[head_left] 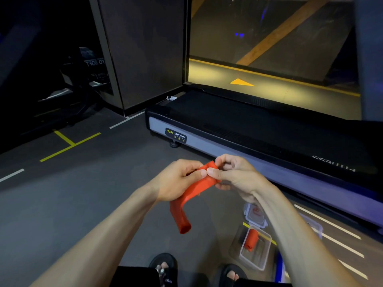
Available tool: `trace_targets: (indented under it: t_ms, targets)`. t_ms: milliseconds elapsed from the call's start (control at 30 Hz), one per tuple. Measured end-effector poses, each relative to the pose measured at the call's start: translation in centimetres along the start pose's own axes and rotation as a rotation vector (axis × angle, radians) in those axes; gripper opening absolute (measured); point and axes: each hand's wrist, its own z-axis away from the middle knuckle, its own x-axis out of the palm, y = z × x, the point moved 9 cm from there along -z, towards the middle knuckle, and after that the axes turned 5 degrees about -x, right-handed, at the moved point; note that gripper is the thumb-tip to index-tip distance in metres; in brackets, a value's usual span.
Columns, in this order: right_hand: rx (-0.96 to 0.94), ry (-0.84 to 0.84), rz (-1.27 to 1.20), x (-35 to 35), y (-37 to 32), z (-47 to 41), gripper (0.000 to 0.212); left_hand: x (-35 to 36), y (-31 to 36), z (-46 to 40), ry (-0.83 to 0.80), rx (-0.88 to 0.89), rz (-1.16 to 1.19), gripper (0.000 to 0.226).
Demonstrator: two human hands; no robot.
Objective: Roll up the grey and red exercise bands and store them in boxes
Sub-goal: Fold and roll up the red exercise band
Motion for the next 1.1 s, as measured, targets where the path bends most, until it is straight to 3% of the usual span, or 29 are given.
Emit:
trace_targets:
  t_ms: [367,833,1100]
  targets:
    - [0.052,-0.174,-0.133,1.6,0.3,0.5,0.034,0.5,0.7,0.3,-0.039,0.005,0.093,0.029]
    - [0.036,-0.135,-0.068,2.2,0.8,0.1,0.043,0.3,0.4,0.1,-0.025,-0.024,0.099,0.031]
    - [-0.057,-0.075,0.248,0.4,-0.1,0.0,0.015,-0.2,-0.8,0.0,0.001,-0.059,0.033,0.027]
